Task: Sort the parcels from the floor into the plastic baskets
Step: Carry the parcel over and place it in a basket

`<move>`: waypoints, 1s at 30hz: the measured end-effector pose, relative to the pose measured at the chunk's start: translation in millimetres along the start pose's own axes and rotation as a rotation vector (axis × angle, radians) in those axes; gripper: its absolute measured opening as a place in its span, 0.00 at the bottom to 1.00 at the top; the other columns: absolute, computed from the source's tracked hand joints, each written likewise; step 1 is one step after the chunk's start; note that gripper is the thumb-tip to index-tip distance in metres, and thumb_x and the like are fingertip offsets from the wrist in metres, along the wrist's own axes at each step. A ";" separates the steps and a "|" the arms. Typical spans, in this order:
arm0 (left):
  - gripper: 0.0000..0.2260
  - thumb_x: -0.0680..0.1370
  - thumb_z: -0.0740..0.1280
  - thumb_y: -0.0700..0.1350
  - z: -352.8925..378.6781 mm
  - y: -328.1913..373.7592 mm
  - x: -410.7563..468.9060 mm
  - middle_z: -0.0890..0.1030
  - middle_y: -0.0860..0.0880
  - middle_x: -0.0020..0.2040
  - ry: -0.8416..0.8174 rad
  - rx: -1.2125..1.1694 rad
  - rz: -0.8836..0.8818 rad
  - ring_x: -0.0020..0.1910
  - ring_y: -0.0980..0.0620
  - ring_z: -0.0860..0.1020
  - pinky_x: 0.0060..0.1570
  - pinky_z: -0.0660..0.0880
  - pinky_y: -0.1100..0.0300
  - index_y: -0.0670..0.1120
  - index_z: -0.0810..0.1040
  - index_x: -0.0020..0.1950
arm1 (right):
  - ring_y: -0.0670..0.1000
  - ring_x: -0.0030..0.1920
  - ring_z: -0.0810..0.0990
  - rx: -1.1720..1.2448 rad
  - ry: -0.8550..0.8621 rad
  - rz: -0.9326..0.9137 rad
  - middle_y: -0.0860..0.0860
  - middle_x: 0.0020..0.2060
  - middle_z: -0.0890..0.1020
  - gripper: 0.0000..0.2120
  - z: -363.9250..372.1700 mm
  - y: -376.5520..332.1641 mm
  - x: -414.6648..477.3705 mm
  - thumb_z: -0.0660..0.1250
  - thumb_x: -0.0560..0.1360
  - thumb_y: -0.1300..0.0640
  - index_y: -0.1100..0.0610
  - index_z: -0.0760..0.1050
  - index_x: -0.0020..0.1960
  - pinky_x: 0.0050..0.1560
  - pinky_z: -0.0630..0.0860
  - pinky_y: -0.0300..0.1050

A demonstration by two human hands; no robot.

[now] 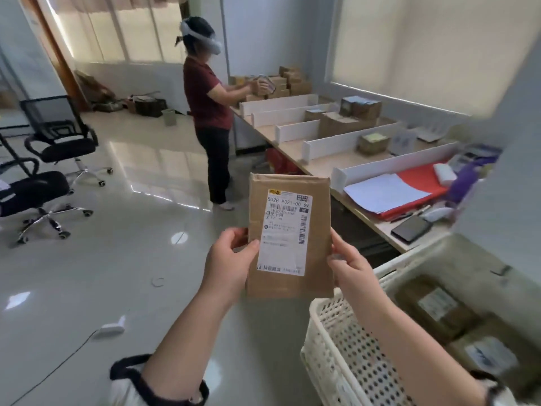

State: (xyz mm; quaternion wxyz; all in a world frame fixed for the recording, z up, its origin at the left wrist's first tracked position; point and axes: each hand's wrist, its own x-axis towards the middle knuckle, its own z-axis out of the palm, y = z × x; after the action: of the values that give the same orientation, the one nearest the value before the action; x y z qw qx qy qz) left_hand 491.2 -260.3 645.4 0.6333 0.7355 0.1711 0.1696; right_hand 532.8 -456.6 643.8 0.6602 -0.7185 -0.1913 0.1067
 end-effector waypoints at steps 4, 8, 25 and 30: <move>0.07 0.75 0.69 0.42 83.0 12.8 18.0 0.82 0.56 0.47 -0.134 -0.051 0.053 0.50 0.57 0.80 0.45 0.75 0.62 0.55 0.77 0.46 | 0.43 0.45 0.82 0.053 0.166 0.049 0.42 0.48 0.83 0.39 -71.9 8.6 -6.1 0.49 0.78 0.71 0.24 0.73 0.52 0.37 0.78 0.34; 0.09 0.75 0.70 0.42 160.9 12.7 19.8 0.82 0.54 0.49 -0.308 -0.057 0.020 0.50 0.55 0.81 0.45 0.78 0.59 0.56 0.77 0.48 | 0.41 0.47 0.82 0.102 0.341 0.108 0.39 0.50 0.83 0.35 -130.4 24.2 -28.6 0.51 0.80 0.66 0.23 0.74 0.49 0.39 0.78 0.34; 0.13 0.77 0.66 0.42 384.6 -24.6 7.9 0.80 0.56 0.51 -0.961 0.217 -0.142 0.49 0.56 0.80 0.37 0.75 0.65 0.56 0.75 0.59 | 0.41 0.55 0.71 0.223 1.075 0.563 0.43 0.64 0.67 0.24 -246.7 119.5 -108.8 0.57 0.80 0.61 0.45 0.61 0.74 0.65 0.68 0.43; 0.15 0.77 0.66 0.42 413.4 -31.5 18.4 0.81 0.53 0.54 -1.051 0.268 -0.143 0.51 0.53 0.80 0.45 0.78 0.57 0.53 0.75 0.63 | 0.47 0.59 0.72 0.206 1.145 0.602 0.47 0.64 0.70 0.24 -256.9 126.2 -104.5 0.56 0.80 0.60 0.43 0.62 0.73 0.68 0.68 0.51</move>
State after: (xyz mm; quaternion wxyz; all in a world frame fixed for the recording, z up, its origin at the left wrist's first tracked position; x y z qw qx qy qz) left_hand 699.0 -608.4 556.8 0.5440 0.7820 -0.0985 -0.2878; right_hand 559.6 -740.2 535.6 0.6643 -0.6170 0.4112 -0.0946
